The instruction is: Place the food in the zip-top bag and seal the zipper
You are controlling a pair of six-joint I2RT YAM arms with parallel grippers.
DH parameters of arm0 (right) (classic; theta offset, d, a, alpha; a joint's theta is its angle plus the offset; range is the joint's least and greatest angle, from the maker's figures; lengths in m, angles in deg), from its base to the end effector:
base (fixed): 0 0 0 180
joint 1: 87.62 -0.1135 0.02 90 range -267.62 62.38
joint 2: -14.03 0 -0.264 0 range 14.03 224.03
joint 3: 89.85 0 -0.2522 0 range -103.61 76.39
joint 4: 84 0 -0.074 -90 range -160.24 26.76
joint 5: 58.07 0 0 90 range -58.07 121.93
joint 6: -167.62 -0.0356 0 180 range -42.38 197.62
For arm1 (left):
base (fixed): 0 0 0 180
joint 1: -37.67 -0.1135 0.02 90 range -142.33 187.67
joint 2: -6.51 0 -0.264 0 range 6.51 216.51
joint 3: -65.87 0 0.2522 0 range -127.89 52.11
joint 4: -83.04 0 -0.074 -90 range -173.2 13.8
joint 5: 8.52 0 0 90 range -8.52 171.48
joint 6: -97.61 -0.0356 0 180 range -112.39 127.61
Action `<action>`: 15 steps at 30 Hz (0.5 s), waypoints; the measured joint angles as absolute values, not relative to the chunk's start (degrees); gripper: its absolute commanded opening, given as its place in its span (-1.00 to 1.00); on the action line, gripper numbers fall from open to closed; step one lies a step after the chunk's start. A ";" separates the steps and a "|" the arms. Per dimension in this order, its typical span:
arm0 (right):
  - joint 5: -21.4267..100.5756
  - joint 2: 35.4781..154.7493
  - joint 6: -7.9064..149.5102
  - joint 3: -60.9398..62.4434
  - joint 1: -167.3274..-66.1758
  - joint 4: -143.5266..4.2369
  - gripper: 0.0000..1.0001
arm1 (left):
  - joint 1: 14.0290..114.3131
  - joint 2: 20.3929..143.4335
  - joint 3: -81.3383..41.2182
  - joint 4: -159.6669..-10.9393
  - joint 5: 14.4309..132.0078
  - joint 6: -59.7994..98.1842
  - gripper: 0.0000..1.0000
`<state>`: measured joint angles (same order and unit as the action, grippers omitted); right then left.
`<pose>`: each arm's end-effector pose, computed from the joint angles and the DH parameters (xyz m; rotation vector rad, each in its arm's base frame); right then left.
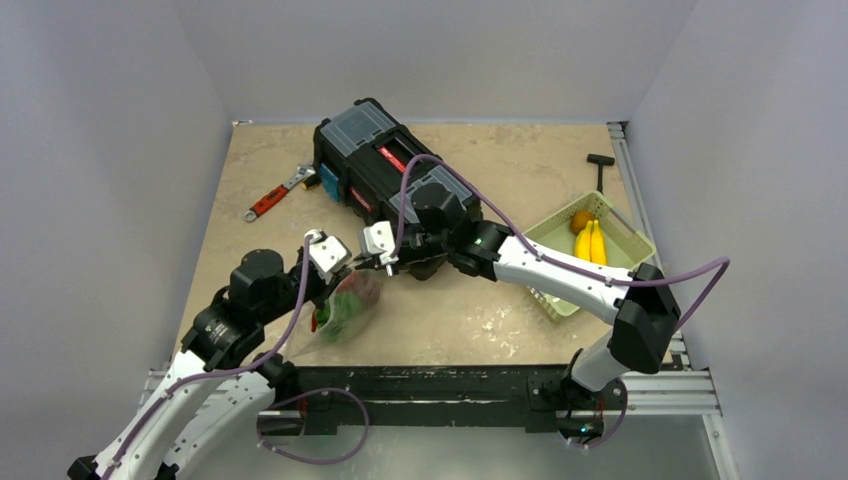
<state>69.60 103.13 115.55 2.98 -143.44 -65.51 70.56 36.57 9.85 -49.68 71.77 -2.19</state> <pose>0.1863 0.3131 0.3333 -1.6822 0.9631 0.8393 0.0974 -0.0701 0.3165 0.8187 1.7828 -0.4308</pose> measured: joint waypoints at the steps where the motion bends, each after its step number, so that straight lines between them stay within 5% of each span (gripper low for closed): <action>1: 69.32 103.13 115.33 2.98 -143.41 -65.53 -0.27 | 70.64 36.86 9.81 -49.64 71.72 -1.84 -1.00; 3: 68.16 103.09 114.08 3.00 -143.44 -65.66 -0.01 | 70.73 37.77 9.59 -49.51 71.66 -1.03 -1.00; 7: 62.26 99.96 111.51 6.83 -143.68 -69.62 0.11 | 70.75 39.65 9.35 -49.33 70.91 0.63 -1.00; 15: 55.75 88.14 110.33 20.03 -144.70 -79.82 -0.18 | 70.75 39.46 9.37 -49.44 70.43 2.03 -1.00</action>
